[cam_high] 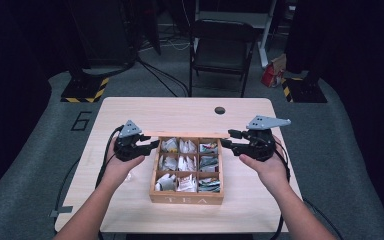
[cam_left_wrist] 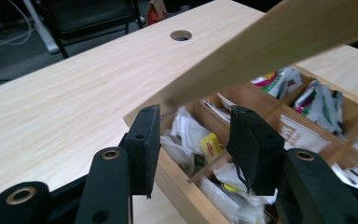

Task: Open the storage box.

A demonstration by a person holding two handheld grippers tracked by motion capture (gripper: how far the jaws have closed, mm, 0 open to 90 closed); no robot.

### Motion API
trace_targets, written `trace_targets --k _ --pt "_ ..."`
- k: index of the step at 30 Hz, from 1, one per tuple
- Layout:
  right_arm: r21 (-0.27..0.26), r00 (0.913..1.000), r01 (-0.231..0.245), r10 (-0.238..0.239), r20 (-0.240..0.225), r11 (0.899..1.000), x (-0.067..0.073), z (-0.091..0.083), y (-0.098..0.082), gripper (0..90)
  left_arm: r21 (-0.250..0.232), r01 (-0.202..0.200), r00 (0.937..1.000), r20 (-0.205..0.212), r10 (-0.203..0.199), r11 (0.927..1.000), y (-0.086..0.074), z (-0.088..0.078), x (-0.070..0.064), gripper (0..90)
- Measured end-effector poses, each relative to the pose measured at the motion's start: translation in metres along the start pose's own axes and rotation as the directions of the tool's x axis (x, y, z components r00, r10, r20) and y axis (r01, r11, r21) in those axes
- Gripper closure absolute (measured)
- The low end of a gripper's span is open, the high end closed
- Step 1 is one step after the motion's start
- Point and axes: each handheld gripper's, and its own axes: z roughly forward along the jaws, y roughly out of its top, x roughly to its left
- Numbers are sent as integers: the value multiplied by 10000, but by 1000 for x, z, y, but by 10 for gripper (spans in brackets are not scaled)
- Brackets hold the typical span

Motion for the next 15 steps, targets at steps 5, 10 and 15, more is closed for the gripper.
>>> trace_targets --k 5,10,15 --pt "-66 10000 -5 5 -57 10000 -3 1 1 533 -35 -1 9999 -150 0 10000 2 5 1 543" --pt "19 10000 2 -2 -32 10000 -4 3 1 532 -226 29 9999 -139 -32 9997 4 7 4 564" --pt "86 10000 4 -4 -14 10000 -5 5 2 532 -292 195 9998 -33 -196 9994 7 6 7 595"
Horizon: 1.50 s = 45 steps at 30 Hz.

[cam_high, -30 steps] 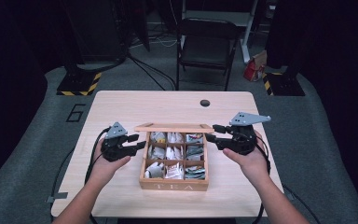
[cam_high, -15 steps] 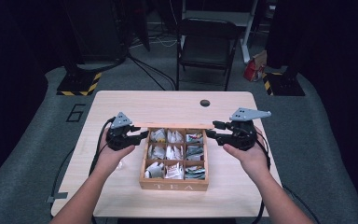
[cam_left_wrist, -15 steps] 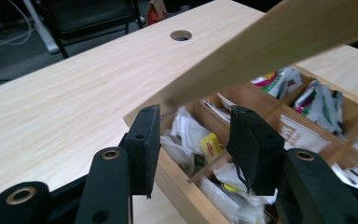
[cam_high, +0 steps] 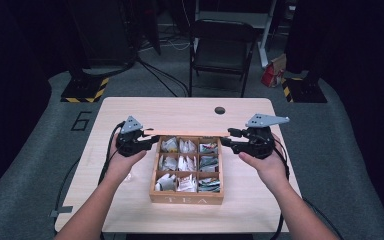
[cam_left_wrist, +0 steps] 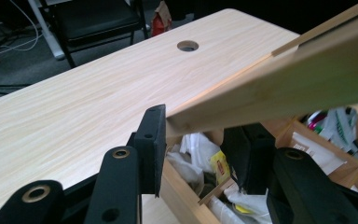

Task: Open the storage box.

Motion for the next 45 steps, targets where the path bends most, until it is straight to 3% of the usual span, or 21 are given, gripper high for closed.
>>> trace_targets --k 13,20,30,37,45 --pt "-27 10000 -9 9 94 10000 -5 6 1 539 187 80 10000 -21 -80 9998 5 1 1 596" --pt "-190 10000 -54 53 -38 9998 -15 15 -9 519 294 -14 10000 -33 15 9996 7 2 2 596" --pt "152 9990 -316 311 307 9994 -27 34 -26 484 233 248 9997 -24 -248 9994 12 4 5 597" --pt "208 9973 -364 350 643 9991 -36 50 -26 500 226 253 9997 -36 -252 9994 15 5 7 599" --pt "310 9966 -489 467 685 9983 -45 65 -29 503 121 415 9991 32 -415 9991 16 7 10 598"
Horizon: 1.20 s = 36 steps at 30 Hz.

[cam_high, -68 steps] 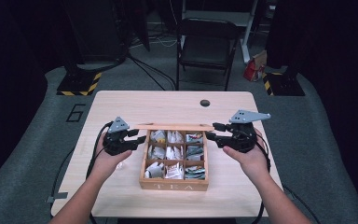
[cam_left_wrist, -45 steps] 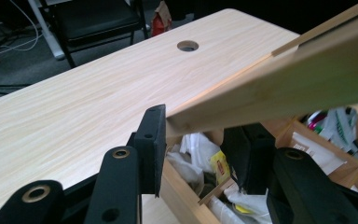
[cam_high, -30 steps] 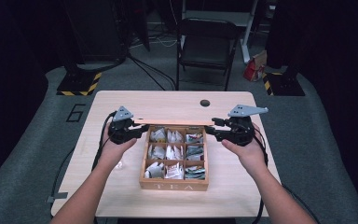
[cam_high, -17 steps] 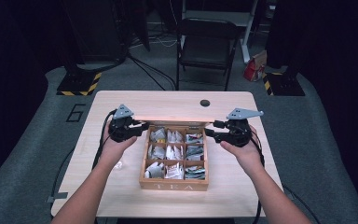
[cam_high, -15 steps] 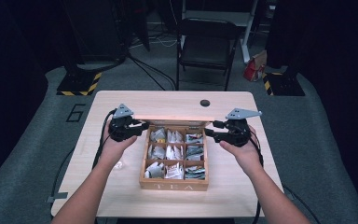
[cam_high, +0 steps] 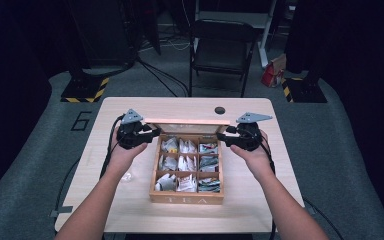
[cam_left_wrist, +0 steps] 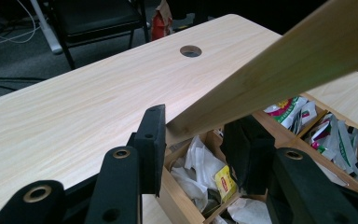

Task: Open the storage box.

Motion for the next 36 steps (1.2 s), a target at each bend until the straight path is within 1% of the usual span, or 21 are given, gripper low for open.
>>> trace_targets --k 5,8,10,13,17,21,22,23,24,28,29,32,36 --pt "93 9999 38 -40 164 9999 -4 9 0 534 107 -23 10000 -29 24 9999 3 1 1 601" --pt "162 9997 -69 65 240 9998 -7 16 0 555 152 23 10000 -11 -23 9999 4 1 1 601" --pt "117 9996 -206 204 203 9997 -10 19 0 547 83 20 10000 -83 -19 10000 4 1 1 604" --pt "167 9996 -168 164 245 9997 -11 22 1 545 75 18 10000 -85 -18 10000 5 2 2 605" --pt "123 9998 -95 93 196 9999 -13 23 1 547 11 -11 9999 -100 11 10000 5 2 2 606" --pt "75 9996 -244 243 122 9997 -15 24 1 544 -65 75 9999 -126 -75 10000 6 4 2 607" --pt "45 9996 -275 275 112 9996 -16 25 0 544 0 79 9999 -81 -79 10000 6 3 3 607" --pt "39 9994 -335 335 100 9994 -16 25 0 546 -14 118 9999 -122 -119 9999 7 4 3 607" --pt "39 9996 -275 275 79 9996 -17 25 0 549 -21 104 9998 -153 -104 9999 7 4 3 607" --pt "79 9996 -275 275 55 9996 -18 25 1 555 3 86 9998 -171 -85 10000 8 4 3 607" --pt "78 9998 -185 185 49 9998 -18 26 1 555 -15 95 9998 -182 -95 10000 8 4 3 607" --pt "130 9994 -341 342 -20 9993 -19 25 1 555 -18 135 9997 -196 -135 9999 8 5 3 605" --pt "140 9996 -282 282 0 9995 -19 25 2 556 -15 137 9999 -89 -137 9999 7 5 4 603"
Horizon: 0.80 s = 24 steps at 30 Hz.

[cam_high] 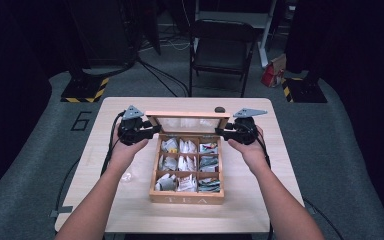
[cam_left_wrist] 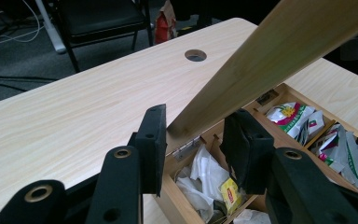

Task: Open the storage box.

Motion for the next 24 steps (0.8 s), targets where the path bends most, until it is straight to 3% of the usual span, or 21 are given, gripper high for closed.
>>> trace_targets --k 6,11,14,24 --pt "10 10000 -32 32 -83 10000 -1 0 0 555 -212 206 9998 31 -205 9996 -3 1 1 599" --pt "38 9998 -161 162 -63 9999 -2 0 1 555 -24 230 9997 -71 -230 9997 -9 -2 1 572" --pt "110 9999 -119 120 -85 9999 -3 1 3 555 106 228 9997 -51 -227 9997 -12 -8 1 571" --pt "108 9994 -347 348 -92 9993 -5 2 5 559 -124 176 9997 182 -173 9998 -14 -30 -9 572"
